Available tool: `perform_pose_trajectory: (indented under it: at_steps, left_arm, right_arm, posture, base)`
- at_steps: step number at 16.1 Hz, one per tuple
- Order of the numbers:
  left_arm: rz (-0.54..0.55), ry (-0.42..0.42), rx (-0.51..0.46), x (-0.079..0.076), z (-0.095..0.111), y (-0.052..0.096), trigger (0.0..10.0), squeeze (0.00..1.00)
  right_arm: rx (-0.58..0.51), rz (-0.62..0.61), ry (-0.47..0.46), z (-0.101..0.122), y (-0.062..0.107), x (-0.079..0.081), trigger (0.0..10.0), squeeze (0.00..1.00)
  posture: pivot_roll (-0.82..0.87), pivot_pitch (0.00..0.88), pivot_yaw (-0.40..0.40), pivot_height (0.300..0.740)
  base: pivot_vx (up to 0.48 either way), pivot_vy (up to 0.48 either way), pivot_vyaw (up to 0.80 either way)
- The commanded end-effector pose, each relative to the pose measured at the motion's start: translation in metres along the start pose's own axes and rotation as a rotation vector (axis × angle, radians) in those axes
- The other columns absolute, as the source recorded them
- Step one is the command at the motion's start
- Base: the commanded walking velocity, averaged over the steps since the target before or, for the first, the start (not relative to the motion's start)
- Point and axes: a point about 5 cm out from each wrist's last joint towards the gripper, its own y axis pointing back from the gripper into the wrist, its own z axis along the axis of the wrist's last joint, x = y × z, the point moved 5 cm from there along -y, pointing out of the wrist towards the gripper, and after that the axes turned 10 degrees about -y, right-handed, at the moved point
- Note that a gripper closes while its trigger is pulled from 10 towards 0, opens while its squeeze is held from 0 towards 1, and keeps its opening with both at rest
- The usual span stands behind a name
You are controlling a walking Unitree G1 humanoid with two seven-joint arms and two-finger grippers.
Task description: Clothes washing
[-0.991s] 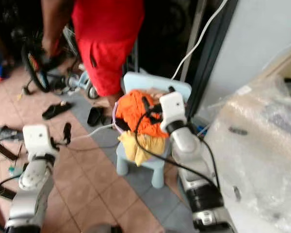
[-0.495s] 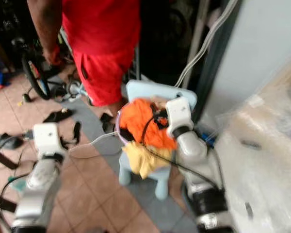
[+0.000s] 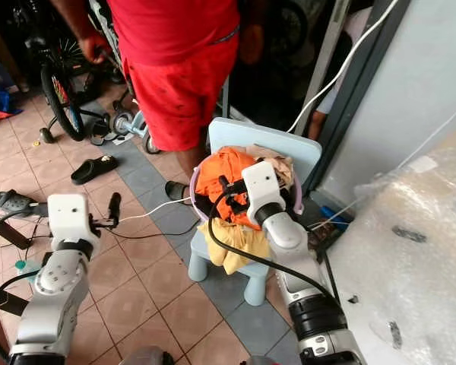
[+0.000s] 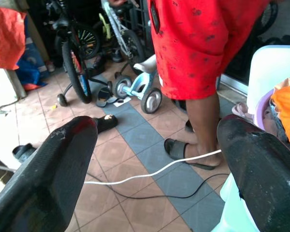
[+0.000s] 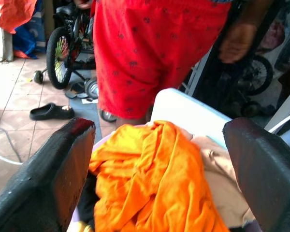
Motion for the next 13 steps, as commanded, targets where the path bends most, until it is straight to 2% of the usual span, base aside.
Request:
perform_pose_trajectory:
  at_steps: [1,6,10,13]
  left_arm:
    - [0.004,-0.001,-0.001,0.003,0.002,0.002,10.0,0.00]
    - [-0.010,-0.001,0.006,-0.003,0.001,0.004,10.0,0.00]
    - [-0.048,0.010,-0.025,-0.009,0.008,0.008,10.0,0.00]
    - [-0.042,0.019,-0.025,-0.006,0.009,0.010,10.0,0.00]
  right_arm:
    - [0.005,0.011,0.002,0.003,-0.002,0.002,10.0,0.00]
    - [0.040,-0.027,0.013,-0.004,-0.006,-0.004,10.0,0.00]
    - [0.120,-0.101,-0.069,-0.021,-0.006,-0.014,10.0,0.00]
    - [0.148,-0.093,-0.062,-0.027,-0.005,-0.013,10.0,0.00]
  posture:
    - [0.04,0.048,-0.010,0.740]
    - [0.03,0.054,-0.003,0.740]
    - [0.03,0.086,0.004,0.740]
    - [0.04,0.097,-0.003,0.740]
  base:
    - [0.000,0.000,0.00]
    - [0.000,0.000,0.00]
    - [0.000,0.000,0.00]
    - [0.260,0.000,0.00]
